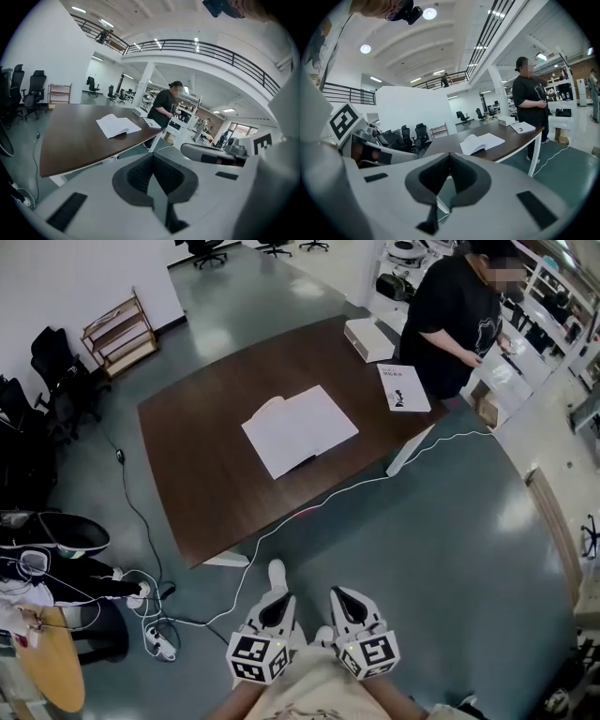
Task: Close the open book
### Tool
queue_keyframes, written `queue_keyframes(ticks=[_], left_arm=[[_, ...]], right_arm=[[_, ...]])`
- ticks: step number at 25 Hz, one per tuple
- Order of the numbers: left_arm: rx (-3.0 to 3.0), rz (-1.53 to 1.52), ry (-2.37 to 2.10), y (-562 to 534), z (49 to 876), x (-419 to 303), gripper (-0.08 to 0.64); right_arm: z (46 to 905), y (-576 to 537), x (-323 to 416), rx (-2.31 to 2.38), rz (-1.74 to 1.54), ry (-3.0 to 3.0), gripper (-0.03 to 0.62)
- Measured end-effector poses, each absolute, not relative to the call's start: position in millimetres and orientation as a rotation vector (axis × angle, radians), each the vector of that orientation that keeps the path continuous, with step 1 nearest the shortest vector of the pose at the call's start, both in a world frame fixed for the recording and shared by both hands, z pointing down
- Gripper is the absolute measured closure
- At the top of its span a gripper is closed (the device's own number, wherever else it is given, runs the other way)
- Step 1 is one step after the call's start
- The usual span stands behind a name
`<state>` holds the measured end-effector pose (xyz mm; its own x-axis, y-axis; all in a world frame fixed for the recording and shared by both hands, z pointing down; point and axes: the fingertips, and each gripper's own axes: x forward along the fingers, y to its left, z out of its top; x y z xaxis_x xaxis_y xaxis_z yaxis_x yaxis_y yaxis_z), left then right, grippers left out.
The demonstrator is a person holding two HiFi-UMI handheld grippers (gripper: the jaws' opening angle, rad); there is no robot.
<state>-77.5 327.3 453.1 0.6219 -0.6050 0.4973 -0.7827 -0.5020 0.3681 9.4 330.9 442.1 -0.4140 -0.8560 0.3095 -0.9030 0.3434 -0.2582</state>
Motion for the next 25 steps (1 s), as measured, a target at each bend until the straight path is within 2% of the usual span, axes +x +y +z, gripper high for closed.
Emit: queue_keyframes(ticks=[15, 25], left_arm=[[2.338, 0.407, -0.94, 128, 449, -132, 0.554], [2.248, 0.379, -0.87, 68, 466, -117, 0.554]], right_arm=[[443, 146, -30, 1.753, 0.579, -2.305, 0.586], [452, 77, -33, 1.687, 0.535, -2.282, 0.586]])
